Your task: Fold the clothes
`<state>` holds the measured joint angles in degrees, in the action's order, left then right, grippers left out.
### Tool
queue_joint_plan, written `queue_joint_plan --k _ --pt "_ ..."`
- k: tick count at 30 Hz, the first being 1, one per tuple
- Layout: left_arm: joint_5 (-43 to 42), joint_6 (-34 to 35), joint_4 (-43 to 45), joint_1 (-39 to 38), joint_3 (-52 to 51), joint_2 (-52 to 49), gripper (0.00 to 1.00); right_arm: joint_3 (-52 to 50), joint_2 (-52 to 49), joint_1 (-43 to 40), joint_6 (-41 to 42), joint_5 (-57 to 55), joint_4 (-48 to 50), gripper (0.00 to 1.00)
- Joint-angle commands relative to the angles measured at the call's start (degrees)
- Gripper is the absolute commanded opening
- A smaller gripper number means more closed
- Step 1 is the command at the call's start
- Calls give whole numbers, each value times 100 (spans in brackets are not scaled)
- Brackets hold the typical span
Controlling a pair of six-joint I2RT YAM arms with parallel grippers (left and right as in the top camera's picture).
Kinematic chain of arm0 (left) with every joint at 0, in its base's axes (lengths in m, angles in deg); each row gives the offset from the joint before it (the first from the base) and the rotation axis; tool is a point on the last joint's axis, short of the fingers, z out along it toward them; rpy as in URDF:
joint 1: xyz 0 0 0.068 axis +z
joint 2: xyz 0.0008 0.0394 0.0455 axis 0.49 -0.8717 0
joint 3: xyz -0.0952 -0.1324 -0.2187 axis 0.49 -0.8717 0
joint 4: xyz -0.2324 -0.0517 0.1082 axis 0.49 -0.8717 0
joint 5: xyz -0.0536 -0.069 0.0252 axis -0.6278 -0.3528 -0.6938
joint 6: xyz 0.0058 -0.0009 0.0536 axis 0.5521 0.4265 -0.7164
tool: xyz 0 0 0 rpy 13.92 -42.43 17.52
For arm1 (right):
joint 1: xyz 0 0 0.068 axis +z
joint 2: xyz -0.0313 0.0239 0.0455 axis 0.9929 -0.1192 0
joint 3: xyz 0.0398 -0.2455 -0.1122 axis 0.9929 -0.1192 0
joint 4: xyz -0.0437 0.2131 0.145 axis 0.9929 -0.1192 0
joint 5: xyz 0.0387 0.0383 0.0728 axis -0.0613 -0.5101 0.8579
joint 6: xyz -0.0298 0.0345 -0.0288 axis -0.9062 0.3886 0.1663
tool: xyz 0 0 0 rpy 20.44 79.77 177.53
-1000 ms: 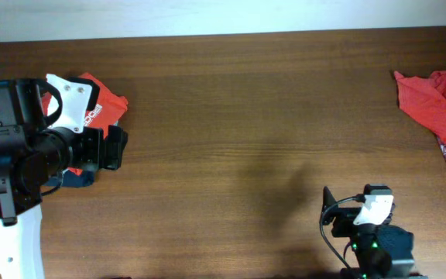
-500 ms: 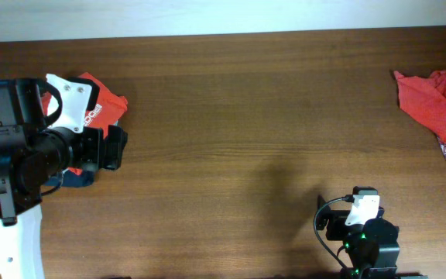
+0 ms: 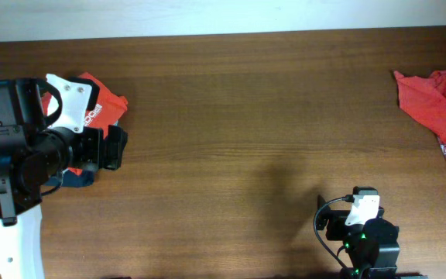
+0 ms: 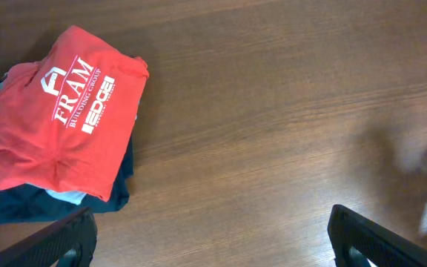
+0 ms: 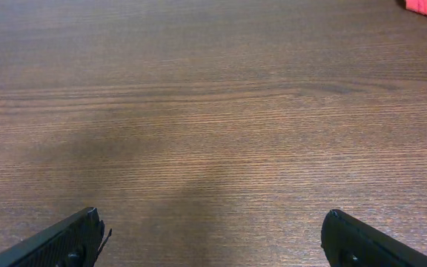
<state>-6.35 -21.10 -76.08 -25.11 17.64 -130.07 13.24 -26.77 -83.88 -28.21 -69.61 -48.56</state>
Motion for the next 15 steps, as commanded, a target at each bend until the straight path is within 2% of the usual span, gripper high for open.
queue_joint_plan --k 1,4,7,9,12,15 --pt "-2 76 -188 -33 -39 35 99 -33 2 -46 -4 -72 0 98" --pt "278 -31 234 -87 -330 282 99 -33 2 -46 -4 -72 0 99" --pt "168 -28 1521 -120 -1207 717 99 -33 2 -46 -4 -72 0 99" --pt "-205 -28 2898 -125 -2400 1231 99 -33 2 -46 -4 -72 0 99" --pt "-621 -11 4341 -125 -3873 1853 99 -33 2 -46 -4 -72 0 99" --pt "-804 378 5794 -125 -5574 2706 99 -33 2 -46 -4 -72 0 99"
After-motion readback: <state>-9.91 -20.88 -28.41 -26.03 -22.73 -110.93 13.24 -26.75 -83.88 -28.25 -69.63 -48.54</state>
